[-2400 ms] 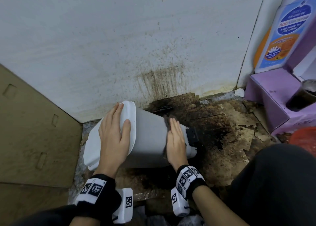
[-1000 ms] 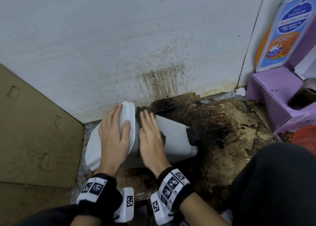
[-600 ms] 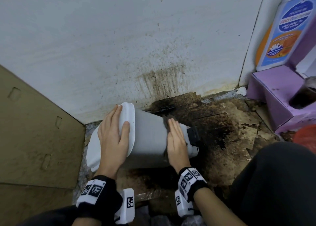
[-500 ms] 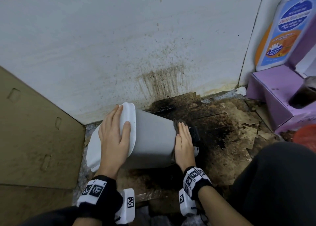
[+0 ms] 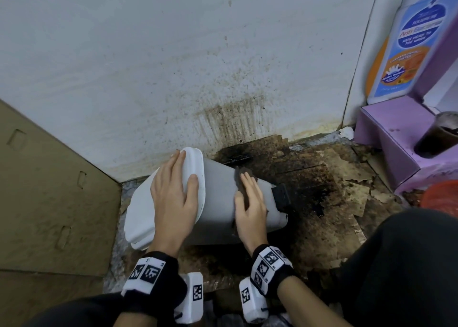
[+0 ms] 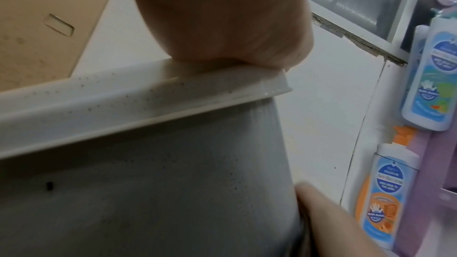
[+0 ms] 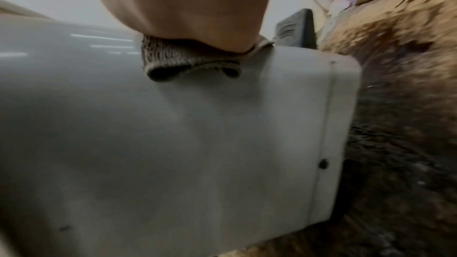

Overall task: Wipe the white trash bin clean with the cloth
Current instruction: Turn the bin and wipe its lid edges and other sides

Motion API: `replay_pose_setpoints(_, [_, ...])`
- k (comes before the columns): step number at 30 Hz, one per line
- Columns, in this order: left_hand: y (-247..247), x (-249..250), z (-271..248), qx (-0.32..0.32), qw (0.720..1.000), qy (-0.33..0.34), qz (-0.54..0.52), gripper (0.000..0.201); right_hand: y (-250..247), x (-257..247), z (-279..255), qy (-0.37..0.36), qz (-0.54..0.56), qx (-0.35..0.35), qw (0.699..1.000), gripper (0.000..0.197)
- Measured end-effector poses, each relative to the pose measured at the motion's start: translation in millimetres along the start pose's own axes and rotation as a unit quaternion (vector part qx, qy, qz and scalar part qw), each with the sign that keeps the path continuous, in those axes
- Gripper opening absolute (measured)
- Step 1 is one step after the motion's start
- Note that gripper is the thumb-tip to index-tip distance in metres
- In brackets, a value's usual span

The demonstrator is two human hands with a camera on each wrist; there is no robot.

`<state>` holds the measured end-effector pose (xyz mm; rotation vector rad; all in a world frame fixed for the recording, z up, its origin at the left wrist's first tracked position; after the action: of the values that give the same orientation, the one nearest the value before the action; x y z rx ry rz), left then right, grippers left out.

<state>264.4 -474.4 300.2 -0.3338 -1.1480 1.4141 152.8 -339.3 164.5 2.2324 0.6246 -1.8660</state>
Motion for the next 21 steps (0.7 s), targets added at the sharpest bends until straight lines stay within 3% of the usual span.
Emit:
replay_pose_setpoints(7, [7.2,12.6,3.0,-0.002,1.000,0.009,0.010,0.057,7.6,-51.9,-32.4,-0.084,0.063,-0.007,0.994,0.039])
replay_pose_setpoints(11, [16.3,23.8,6.6,-0.020,1.000,0.011,0.008,0.059,-4.6,-53.5,-27.0,-0.017,0.110,0.003,0.994,0.036])
replay_pose_setpoints(15, [29.2,44.1,11.7,-0.041,0.999,0.021,0.007,0.065,-21.3,-61.7,-11.9,0.073,0.242,-0.024,0.967,0.032])
replay_pose_setpoints(17, [36.3,54.8,13.8,-0.049,0.998,0.028,0.007,0.067,-33.6,-72.4,-1.2,0.079,0.276,-0.045,0.957,0.032])
replay_pose_setpoints(21, [48.1,82.1,15.3,-0.047,0.996,0.057,-0.054,0.062,-56.3,-85.1,11.6,0.032,0.191,-0.048,0.980,0.037])
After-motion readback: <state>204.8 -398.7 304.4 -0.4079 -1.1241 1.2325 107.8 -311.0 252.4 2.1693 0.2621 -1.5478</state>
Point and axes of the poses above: each hand's wrist, its own z-axis towards the middle knuckle, its own y-axis out of the palm, x = y × z, the point moved 9 cm from there along z, towards the middle knuckle, and after that the axes turned 15 degrees about y, right-handed, at the moved point
